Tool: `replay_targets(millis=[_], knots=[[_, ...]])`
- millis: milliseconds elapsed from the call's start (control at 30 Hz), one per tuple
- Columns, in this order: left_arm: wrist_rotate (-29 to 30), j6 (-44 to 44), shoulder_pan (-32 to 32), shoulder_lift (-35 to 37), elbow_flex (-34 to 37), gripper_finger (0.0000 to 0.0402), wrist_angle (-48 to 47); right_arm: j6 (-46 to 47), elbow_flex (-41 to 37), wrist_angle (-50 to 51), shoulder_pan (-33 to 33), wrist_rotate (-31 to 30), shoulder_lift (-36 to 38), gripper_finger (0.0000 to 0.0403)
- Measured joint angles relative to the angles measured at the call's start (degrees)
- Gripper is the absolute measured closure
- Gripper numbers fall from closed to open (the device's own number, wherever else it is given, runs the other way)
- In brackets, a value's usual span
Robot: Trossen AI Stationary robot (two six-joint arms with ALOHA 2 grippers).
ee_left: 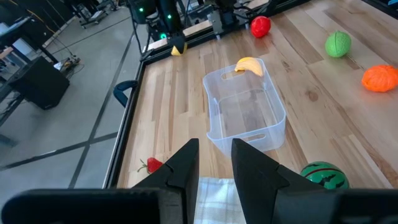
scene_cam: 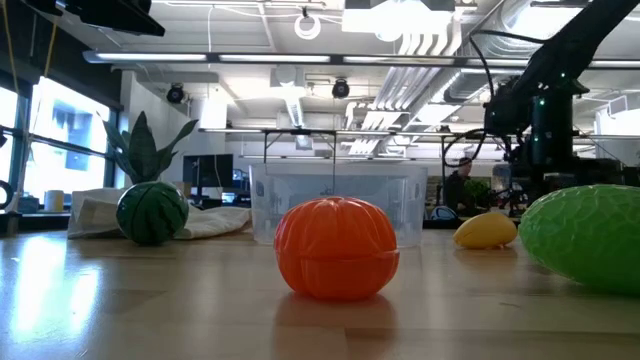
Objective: Pick and placing Produce into tupperware
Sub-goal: Put the yellow lemon into the transparent container
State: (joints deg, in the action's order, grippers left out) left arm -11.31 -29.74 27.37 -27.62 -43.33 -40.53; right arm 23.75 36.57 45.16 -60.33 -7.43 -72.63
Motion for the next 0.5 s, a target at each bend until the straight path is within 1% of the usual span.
replay_targets(millis=[133, 300, 500], knots=[[0.0, 0.0, 0.0, 0.0, 0.0, 0.0316, 0.0, 0.8, 0.7, 0.3, 1.2, 2.5, 2.5, 0.0208], [0.0, 0.0, 0.0, 0.0, 0.0, 0.0316, 0.0, 1.9, 2.0, 0.7, 4.3, 5.0, 7.6, 0.0210], [0.0, 0.0, 0.0, 0.0, 0.0, 0.0316, 0.0, 3.0, 6.1, 0.7, 8.0, 8.7, 14.4, 0.0210]])
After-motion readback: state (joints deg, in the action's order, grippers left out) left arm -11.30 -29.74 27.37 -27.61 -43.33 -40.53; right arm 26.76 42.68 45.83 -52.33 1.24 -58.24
